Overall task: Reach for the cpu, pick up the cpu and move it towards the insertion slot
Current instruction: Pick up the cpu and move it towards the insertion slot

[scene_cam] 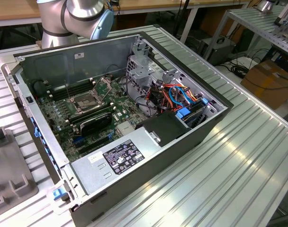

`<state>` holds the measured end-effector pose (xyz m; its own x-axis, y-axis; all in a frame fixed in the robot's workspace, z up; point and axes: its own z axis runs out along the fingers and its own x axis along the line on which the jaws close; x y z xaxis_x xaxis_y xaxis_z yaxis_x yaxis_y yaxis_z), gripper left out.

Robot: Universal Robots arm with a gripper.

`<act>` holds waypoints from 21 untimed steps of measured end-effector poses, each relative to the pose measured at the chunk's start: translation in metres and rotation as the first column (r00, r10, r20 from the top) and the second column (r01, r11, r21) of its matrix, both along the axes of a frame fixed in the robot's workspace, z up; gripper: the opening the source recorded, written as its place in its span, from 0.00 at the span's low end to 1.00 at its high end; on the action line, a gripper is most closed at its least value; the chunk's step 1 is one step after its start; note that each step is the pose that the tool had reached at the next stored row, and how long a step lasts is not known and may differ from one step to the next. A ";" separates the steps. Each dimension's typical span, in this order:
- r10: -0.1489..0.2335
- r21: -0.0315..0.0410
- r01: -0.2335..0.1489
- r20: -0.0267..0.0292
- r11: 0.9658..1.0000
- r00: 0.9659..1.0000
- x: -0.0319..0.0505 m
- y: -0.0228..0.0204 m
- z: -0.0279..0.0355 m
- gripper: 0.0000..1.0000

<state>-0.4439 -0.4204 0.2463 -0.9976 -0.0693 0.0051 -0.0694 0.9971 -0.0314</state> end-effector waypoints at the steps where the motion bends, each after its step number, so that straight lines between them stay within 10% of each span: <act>1: 0.000 0.000 0.000 0.000 1.000 1.000 -0.0001 0.0000 0.0008 0.55; 21: 0.000 0.000 0.000 0.000 1.000 1.000 0.0000 0.0000 0.0341 0.55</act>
<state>-0.4439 -0.4204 0.2804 -0.9976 -0.0692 0.0051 -0.0694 0.9971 -0.0315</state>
